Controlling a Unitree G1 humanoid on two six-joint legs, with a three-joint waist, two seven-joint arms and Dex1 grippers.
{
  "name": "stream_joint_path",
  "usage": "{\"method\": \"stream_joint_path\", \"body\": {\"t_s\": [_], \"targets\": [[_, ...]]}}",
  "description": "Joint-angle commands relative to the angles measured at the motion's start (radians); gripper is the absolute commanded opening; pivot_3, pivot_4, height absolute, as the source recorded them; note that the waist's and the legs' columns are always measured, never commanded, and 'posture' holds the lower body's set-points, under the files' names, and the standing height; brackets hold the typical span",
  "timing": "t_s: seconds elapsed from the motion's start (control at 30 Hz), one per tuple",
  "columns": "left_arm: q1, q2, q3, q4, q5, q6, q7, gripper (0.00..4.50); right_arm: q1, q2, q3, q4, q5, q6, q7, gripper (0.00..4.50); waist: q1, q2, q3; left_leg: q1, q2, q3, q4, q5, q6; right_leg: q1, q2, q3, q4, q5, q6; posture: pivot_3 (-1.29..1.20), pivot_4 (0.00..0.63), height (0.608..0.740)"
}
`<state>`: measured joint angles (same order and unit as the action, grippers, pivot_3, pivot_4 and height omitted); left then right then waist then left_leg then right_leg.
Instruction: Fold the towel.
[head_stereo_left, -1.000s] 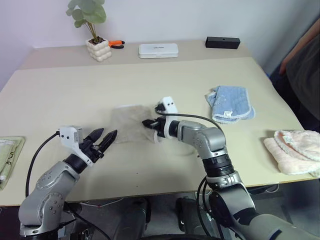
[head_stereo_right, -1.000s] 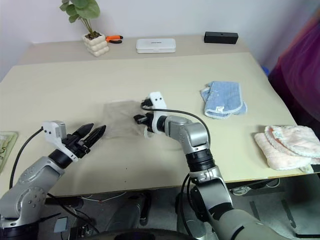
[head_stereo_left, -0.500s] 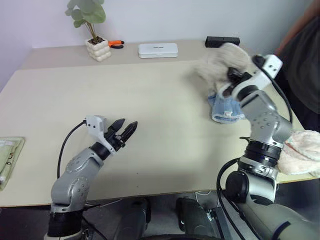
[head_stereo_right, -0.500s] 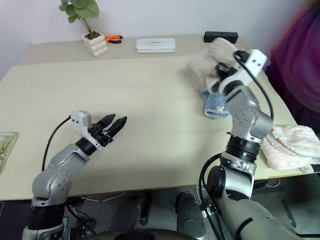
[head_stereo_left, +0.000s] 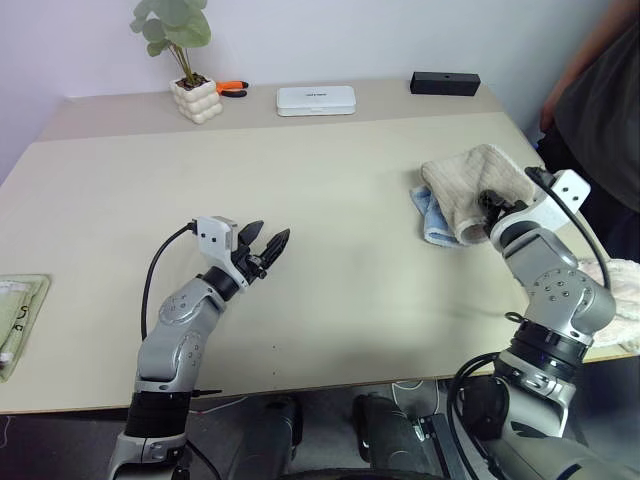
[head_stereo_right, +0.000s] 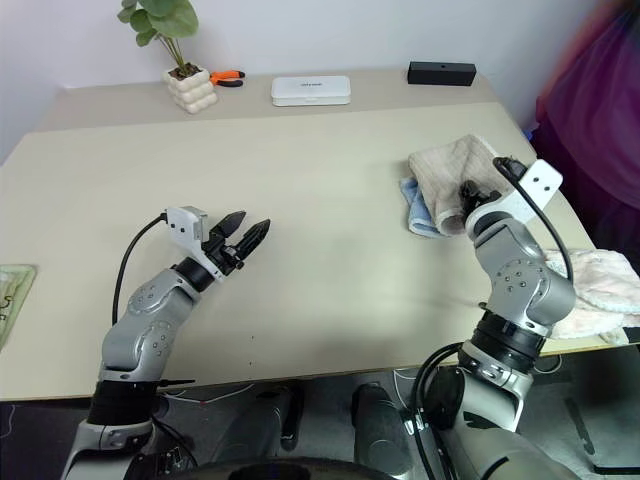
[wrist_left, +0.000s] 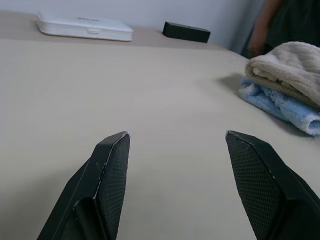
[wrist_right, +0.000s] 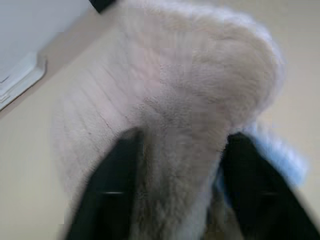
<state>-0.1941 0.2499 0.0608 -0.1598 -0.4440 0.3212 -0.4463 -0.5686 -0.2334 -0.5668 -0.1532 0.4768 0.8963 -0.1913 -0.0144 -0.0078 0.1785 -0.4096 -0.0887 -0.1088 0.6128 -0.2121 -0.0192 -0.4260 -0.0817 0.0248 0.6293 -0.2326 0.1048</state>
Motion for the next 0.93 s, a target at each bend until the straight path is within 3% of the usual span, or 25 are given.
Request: {"method": "stream_joint_path", "body": {"t_s": [0.03,0.13,0.27,0.57,0.93], "targets": [[-0.014,-0.006,0.026,-0.019,0.01,-0.028,0.022,3.13,-0.001,-0.094,0.07,-0.024,-0.091,-0.112,0.037,4.44,0.001,0.0,0.0,0.0,0.0,0.0,0.0,0.0,0.0,0.0,0.0,0.0,0.0,0.0,0.0,0.0,0.15,0.74],[-0.021,0.001,0.047,-0.01,0.035,-0.039,0.059,3.13,-0.002,-0.219,0.191,-0.003,-0.213,-0.231,0.113,4.44,0.0,0.001,0.0,0.0,0.0,0.0,0.0,0.0,0.0,0.0,0.0,0.0,0.0,0.0,0.0,0.0,0.15,0.74],[-0.021,0.067,0.073,0.033,0.132,-0.086,0.097,3.13,-0.008,-0.344,0.374,0.036,-0.272,-0.383,0.355,4.44,-0.009,0.001,0.0,0.001,0.001,0.001,0.0,0.0,0.0,0.0,0.001,0.0,0.0,0.0,0.0,0.0,0.15,0.74],[0.124,0.21,0.176,-0.035,0.134,-0.108,0.027,3.13,0.044,-0.396,0.548,0.128,-0.162,-0.507,0.899,4.44,0.001,0.0,0.001,0.0,0.0,0.0,0.0,-0.001,0.001,0.002,0.0,0.0,-0.002,0.0,0.001,0.0,0.15,0.74],[0.226,0.181,0.19,-0.141,0.118,-0.075,0.051,3.13,0.04,-0.377,0.559,0.237,-0.18,-0.555,1.029,4.44,0.005,-0.001,0.002,-0.001,0.001,-0.001,0.001,-0.001,0.001,0.002,-0.002,0.0,-0.005,-0.001,-0.002,0.0,0.15,0.74]]}}
